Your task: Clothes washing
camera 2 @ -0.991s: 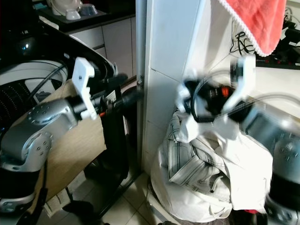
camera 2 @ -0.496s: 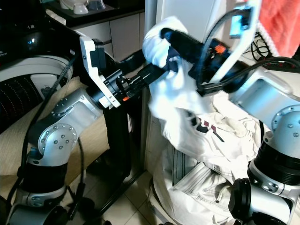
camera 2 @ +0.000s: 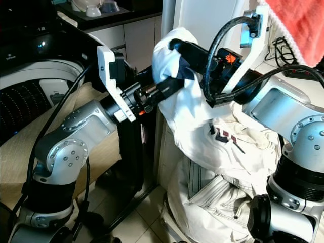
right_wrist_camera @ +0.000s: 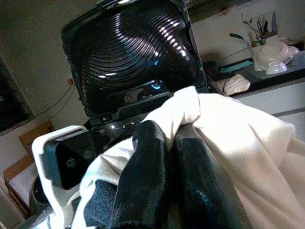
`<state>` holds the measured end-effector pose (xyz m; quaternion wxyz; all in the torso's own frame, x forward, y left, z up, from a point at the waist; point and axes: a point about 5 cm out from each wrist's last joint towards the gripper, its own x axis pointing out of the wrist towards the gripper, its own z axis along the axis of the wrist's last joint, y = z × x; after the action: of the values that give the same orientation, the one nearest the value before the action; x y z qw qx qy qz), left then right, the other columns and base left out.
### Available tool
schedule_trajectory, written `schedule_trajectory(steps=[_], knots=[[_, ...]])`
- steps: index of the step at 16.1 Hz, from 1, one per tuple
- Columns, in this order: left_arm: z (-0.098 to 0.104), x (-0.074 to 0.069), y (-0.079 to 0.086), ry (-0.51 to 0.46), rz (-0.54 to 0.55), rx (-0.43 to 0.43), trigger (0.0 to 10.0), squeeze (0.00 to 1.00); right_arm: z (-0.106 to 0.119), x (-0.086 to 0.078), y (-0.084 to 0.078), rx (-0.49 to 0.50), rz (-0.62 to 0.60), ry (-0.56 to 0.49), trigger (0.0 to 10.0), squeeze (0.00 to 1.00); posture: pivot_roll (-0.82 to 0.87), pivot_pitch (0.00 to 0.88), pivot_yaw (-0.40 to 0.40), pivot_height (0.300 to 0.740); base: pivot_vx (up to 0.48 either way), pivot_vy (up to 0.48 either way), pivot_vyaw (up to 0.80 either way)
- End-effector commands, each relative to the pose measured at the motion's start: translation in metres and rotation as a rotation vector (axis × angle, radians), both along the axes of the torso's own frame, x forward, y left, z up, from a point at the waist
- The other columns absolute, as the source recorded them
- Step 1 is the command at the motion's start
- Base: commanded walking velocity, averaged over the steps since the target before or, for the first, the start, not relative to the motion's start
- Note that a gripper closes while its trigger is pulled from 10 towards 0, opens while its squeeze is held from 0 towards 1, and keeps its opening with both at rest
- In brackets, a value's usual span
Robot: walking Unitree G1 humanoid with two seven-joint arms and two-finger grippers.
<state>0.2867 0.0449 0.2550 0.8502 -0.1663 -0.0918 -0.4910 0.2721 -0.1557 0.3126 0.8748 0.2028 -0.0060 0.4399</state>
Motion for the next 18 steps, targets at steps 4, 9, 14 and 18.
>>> schedule_trajectory(steps=[4,9,14,18], knots=[[0.001,0.003,0.001,0.005,0.021,0.001,0.0,0.00,0.000,-0.005,0.003,-0.012,0.015,-0.004,0.0,0.00,-0.09,0.000,-0.016,0.740,0.000,0.000,0.00],[0.001,0.004,0.003,0.022,0.026,-0.010,0.0,0.00,-0.001,-0.004,0.003,-0.019,0.008,0.001,0.0,0.00,-0.09,0.000,-0.016,0.740,0.000,0.000,0.00],[0.018,0.023,0.040,-0.043,0.223,-0.028,0.0,0.00,0.001,-0.005,0.002,-0.019,-0.003,-0.027,10.0,1.00,-0.08,0.000,-0.015,0.740,0.000,0.000,0.00],[0.081,0.055,0.134,-0.248,0.737,-0.051,0.0,0.00,0.004,-0.009,0.001,-0.062,-0.018,-0.071,10.0,0.00,-0.08,0.000,-0.007,0.740,0.000,0.000,0.00]])
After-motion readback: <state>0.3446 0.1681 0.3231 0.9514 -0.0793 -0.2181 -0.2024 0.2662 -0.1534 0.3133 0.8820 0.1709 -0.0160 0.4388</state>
